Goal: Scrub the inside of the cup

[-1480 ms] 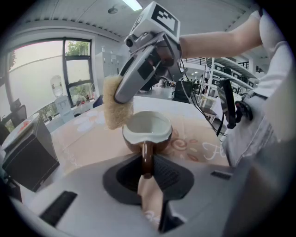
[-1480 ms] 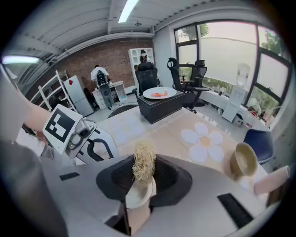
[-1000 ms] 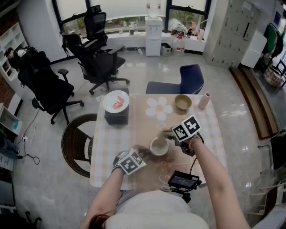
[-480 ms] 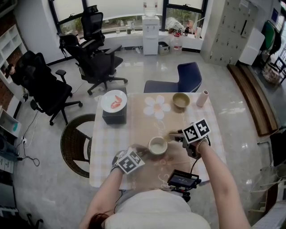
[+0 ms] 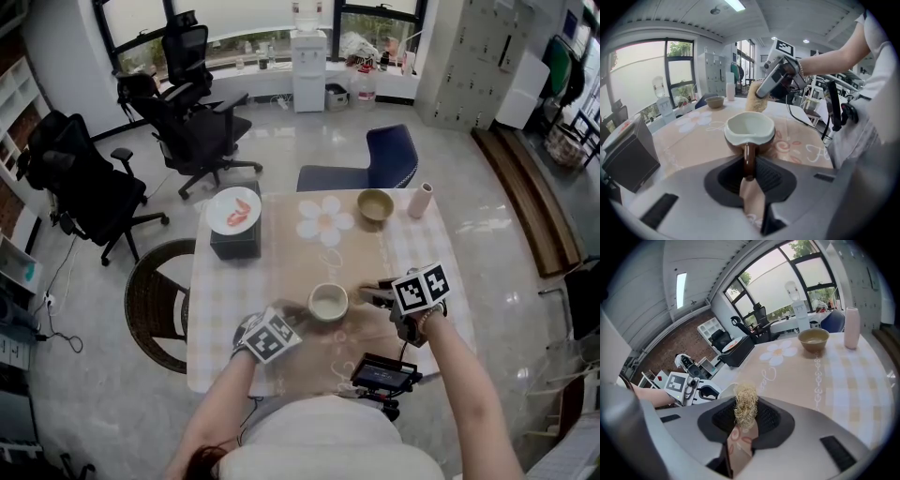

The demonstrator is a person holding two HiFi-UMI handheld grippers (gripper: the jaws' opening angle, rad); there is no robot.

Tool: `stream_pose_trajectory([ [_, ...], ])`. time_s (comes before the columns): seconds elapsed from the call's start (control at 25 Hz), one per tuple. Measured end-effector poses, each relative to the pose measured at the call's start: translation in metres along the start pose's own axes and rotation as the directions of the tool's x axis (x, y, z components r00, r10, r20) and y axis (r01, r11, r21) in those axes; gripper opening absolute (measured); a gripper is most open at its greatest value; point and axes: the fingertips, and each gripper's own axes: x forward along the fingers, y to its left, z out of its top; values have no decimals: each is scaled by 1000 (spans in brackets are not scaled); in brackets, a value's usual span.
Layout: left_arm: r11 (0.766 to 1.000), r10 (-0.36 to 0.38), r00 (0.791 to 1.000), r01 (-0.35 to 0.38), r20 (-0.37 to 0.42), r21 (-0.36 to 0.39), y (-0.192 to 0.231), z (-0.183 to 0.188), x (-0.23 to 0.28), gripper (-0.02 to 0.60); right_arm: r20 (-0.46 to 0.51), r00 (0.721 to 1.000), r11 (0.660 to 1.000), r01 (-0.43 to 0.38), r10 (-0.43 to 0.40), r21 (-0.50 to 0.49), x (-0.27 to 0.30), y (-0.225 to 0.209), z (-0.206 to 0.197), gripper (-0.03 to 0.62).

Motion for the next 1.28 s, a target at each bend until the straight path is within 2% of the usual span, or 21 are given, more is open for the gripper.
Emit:
stream_pose_trajectory([
  [0.16, 1000, 6, 1000, -6, 4, 3, -1, 1, 0, 58, 2, 999, 993, 37, -37, -112, -7, 11, -5, 91],
  [0.44, 1000, 5, 1000, -5, -17, -12, -1, 0, 0, 58, -32, 998, 968, 47, -56, -248, -7, 31, -24, 91],
  [0.8, 997, -23, 997, 18, -69, -71, -6, 3, -1, 57, -60, 998, 963, -15, -1, -269, -5, 47, -36, 90],
  [1.04, 998, -16, 998, 12, -55, -67, -6, 11, -3, 57, -66, 996, 958, -78, 63, -277, 0, 64, -38, 91],
  [1.28, 995, -31, 998, 26, -51, -97, -7, 21, -8, 57, -47, 992, 940, -124, 116, -317, 10, 83, -29, 91],
])
